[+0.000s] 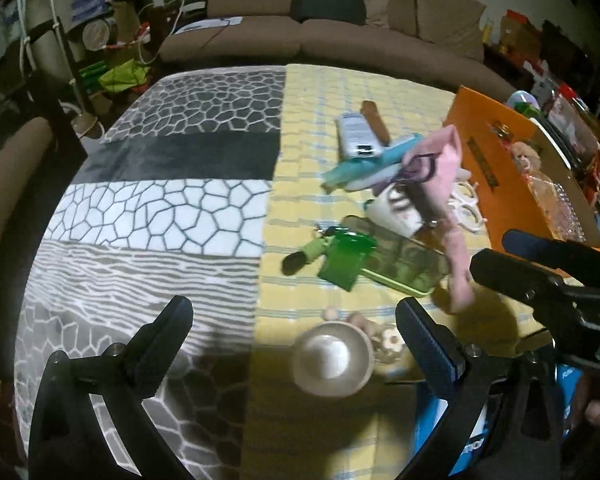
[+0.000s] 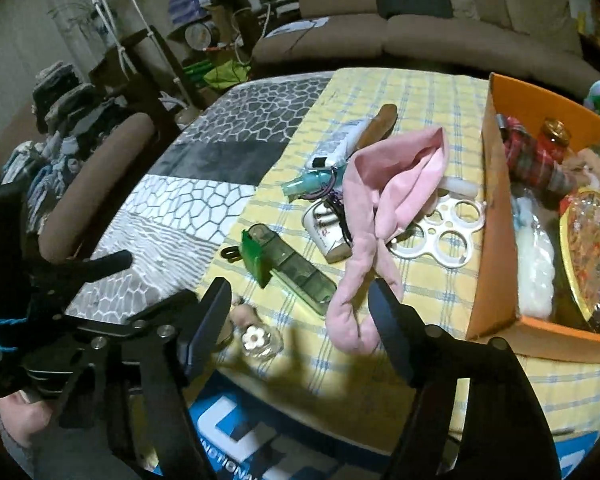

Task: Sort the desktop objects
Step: 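Move the right tool to the pink cloth strap and grasp it, then lift the pink cloth with the right gripper toward the box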

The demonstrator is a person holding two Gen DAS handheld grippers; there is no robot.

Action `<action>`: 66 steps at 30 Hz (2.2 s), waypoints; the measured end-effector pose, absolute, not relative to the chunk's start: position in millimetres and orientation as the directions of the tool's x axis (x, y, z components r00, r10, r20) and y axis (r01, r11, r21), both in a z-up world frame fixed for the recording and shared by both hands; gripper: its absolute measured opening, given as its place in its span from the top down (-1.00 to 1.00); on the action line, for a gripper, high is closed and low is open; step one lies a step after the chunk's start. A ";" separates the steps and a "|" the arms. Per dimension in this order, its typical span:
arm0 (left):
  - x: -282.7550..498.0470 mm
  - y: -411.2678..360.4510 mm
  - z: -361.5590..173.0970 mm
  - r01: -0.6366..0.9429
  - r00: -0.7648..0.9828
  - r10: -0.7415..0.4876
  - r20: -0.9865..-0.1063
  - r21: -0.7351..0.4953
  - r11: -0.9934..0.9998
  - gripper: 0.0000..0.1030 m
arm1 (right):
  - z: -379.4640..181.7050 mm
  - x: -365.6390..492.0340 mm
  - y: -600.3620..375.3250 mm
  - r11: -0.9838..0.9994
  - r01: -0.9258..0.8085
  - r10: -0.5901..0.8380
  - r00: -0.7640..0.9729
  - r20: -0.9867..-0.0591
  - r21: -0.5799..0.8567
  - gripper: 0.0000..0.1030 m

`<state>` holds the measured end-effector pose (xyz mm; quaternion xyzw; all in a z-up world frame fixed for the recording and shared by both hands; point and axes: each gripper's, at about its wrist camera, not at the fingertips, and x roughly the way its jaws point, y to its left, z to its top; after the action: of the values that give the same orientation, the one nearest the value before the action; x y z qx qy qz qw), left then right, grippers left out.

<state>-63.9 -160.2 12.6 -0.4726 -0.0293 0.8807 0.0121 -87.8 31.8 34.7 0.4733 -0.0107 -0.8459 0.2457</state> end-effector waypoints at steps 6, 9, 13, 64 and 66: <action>-67.0 -174.8 10.4 0.029 -0.542 0.071 -0.838 -0.103 -0.994 -1.00 | 12.5 -105.6 17.8 -0.907 0.378 -0.342 -0.400 -0.850 0.186 -0.03; -67.0 -175.0 12.7 0.025 -0.548 0.078 -0.833 -0.109 -0.994 -1.00 | 1.5 -112.9 16.9 -0.925 0.351 -0.283 -0.388 -0.877 0.143 -0.03; -66.2 -173.6 12.8 0.022 -0.542 0.081 -0.836 -0.111 -0.994 -1.00 | -14.2 -123.2 16.9 -0.933 0.332 -0.249 -0.323 -0.913 0.137 0.01; -140.0 56.4 155.7 -0.448 -0.500 0.532 -0.684 -0.321 -0.834 -0.82 | 308.5 -154.0 222.4 -0.963 0.223 -0.083 -0.779 -0.621 -0.152 0.88; -145.0 61.2 154.7 -0.448 -0.517 0.507 -0.689 -0.286 -0.847 -0.82 | 300.6 -169.3 225.0 -0.957 0.184 -0.008 -0.789 -0.614 -0.225 0.88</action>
<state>-145.0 61.2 154.7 -0.4075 -0.0360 0.8703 0.2744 -169.3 225.0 300.6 0.3205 0.1376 -0.9358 0.0513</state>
